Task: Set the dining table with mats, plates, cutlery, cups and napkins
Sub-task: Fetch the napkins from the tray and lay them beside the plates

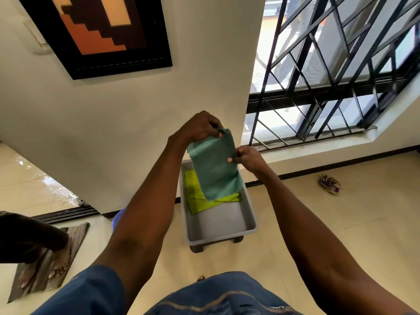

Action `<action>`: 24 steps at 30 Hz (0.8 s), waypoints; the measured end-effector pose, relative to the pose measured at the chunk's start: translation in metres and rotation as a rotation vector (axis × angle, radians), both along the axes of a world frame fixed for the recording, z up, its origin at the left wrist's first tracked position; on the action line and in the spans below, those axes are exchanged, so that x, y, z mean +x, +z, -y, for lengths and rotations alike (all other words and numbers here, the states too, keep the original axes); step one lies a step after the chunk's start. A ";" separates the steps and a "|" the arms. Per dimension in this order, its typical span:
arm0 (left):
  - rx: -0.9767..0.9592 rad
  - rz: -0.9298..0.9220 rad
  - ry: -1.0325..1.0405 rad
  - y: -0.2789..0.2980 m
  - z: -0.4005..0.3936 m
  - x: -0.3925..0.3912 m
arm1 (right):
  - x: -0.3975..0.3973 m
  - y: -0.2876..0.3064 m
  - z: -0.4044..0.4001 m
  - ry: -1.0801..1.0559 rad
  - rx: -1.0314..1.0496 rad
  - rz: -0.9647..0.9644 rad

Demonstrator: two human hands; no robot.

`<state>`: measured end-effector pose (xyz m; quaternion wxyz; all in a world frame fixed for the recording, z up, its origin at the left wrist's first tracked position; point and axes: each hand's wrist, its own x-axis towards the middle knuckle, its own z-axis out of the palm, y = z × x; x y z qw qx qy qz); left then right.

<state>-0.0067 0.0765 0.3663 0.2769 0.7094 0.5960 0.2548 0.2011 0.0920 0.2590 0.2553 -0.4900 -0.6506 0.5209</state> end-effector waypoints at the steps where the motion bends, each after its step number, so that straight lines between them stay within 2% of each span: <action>1: 0.001 0.009 -0.002 0.003 0.000 -0.001 | 0.001 -0.011 0.004 0.002 -0.002 0.055; 4: 0.008 0.022 0.015 0.010 -0.002 -0.011 | 0.004 -0.039 0.010 -0.048 -0.009 0.151; 13: 0.061 0.142 0.186 0.002 0.002 -0.045 | 0.026 -0.064 0.014 -0.153 0.009 0.226; 17: 0.093 0.161 0.238 0.002 0.000 -0.052 | 0.028 -0.066 0.019 -0.298 -0.155 -0.034; 19: 0.103 0.162 0.267 0.001 -0.001 -0.056 | 0.030 -0.067 0.020 -0.356 -0.183 -0.093; 21: 0.109 0.168 0.304 -0.004 -0.002 -0.058 | 0.030 -0.067 0.020 -0.373 -0.154 -0.035; 24: 0.100 0.181 0.326 -0.012 -0.001 -0.055 | 0.028 -0.064 0.008 -0.323 -0.101 0.186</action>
